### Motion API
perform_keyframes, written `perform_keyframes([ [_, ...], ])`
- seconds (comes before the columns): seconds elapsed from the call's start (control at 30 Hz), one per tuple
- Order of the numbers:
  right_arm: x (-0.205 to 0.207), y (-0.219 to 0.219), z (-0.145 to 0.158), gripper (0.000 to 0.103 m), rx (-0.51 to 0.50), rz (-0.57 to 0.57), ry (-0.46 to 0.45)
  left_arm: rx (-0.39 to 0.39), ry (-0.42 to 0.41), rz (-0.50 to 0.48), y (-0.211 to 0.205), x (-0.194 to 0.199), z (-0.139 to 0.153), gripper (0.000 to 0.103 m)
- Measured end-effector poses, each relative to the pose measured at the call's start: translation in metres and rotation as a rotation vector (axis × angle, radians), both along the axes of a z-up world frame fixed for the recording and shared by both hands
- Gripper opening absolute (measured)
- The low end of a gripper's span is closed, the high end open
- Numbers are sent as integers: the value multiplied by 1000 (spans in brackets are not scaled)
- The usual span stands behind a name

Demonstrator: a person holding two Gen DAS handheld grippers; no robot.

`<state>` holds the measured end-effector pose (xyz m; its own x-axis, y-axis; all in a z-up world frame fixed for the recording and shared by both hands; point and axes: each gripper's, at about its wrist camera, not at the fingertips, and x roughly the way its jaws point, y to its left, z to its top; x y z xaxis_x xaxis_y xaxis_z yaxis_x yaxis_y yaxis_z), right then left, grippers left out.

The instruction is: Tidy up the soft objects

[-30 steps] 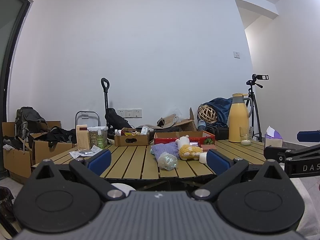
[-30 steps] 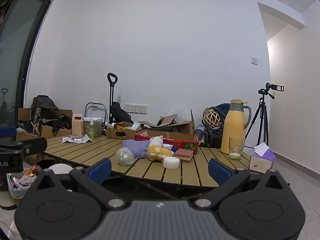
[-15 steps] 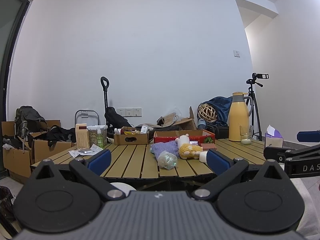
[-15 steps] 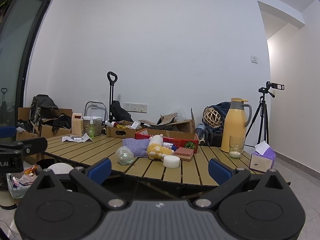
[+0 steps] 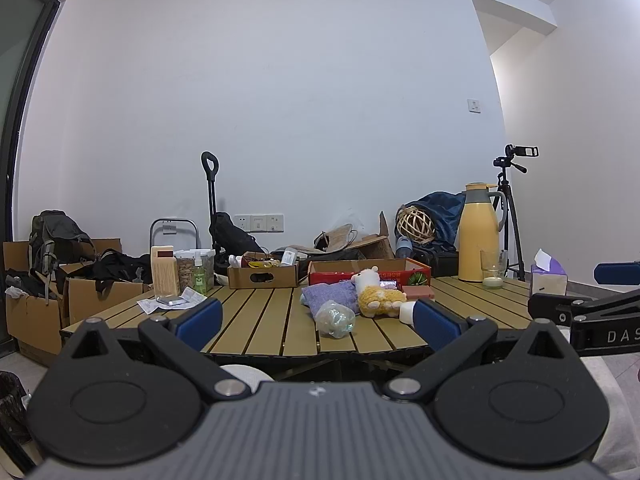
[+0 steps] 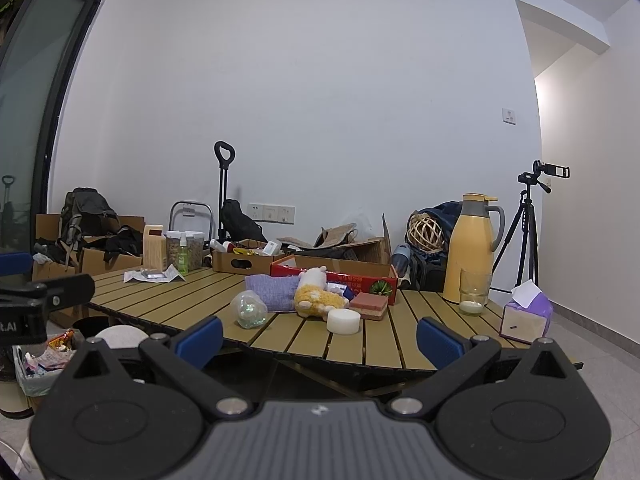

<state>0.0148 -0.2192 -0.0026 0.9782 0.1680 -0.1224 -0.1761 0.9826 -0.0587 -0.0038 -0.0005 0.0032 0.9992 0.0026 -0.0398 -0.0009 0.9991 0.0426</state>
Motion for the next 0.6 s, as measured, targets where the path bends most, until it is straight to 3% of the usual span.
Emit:
perform_keyframes([
  [0.6, 3, -1, 0, 103, -2, -3, 3, 0, 1, -1, 0, 0, 0, 103],
])
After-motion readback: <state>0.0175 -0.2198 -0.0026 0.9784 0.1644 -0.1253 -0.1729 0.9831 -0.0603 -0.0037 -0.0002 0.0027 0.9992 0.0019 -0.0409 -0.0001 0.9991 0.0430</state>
